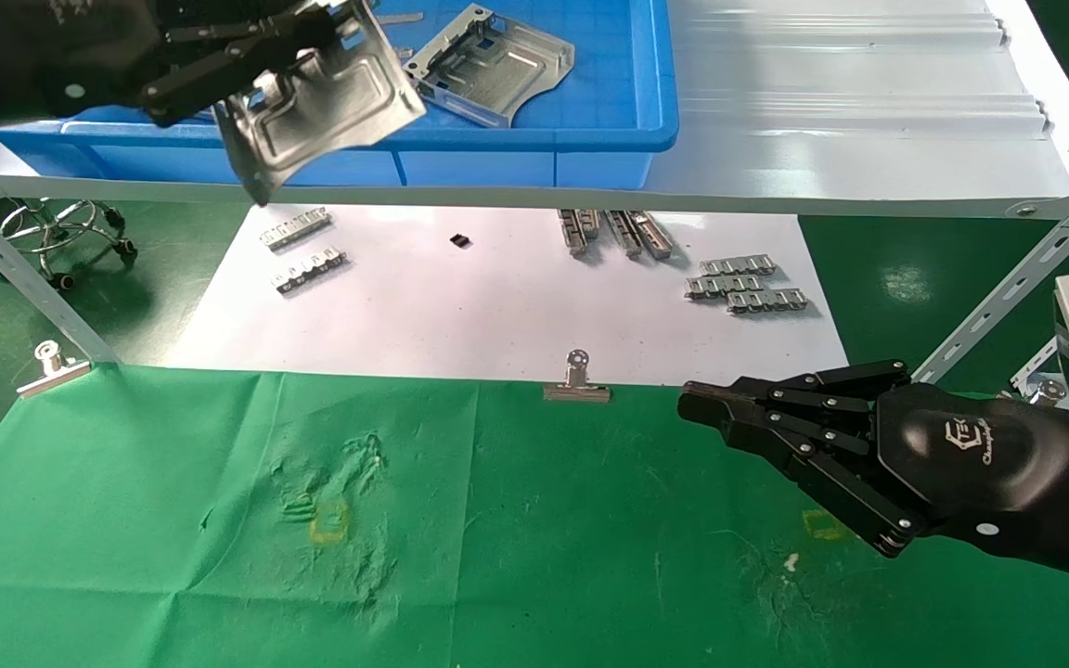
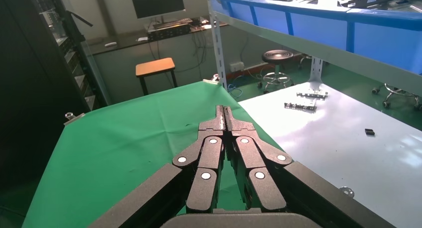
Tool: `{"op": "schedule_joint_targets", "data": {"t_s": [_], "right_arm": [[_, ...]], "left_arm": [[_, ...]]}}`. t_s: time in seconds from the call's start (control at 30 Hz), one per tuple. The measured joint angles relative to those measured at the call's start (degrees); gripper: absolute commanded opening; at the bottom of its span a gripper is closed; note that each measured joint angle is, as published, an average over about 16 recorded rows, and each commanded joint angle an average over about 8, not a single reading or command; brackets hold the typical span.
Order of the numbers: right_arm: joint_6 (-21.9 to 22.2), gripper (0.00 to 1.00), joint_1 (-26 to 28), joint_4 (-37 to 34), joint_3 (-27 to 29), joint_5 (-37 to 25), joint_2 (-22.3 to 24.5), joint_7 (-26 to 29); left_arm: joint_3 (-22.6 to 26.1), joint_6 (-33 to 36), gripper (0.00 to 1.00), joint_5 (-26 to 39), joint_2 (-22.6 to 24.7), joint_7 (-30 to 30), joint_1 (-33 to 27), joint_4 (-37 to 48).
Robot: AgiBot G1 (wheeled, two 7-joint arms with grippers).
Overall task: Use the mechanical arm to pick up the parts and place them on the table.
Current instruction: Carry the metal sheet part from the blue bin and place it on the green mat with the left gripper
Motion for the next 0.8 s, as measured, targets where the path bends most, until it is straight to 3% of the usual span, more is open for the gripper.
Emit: {"op": "schedule_joint_targets", "data": {"t_s": [0.33, 0.6, 0.8], "right_arm": [[0.0, 0.0, 0.0, 0.0, 0.0, 0.0, 0.0, 0.0], [0.0, 0.0, 0.0, 0.0, 0.0, 0.0, 0.0, 0.0], [0.0, 0.0, 0.0, 0.0, 0.0, 0.0, 0.0, 0.0]], "left_arm": [[3.7, 3.9, 0.0, -2.3, -6.7, 9.6, 7.3, -10.3], [10.7, 3.8, 0.0, -5.3, -11.4, 14.8, 15.7, -21.1], [16.1, 3.1, 0.0, -6.2, -11.8, 18.7, 20.5, -23.4]]}}
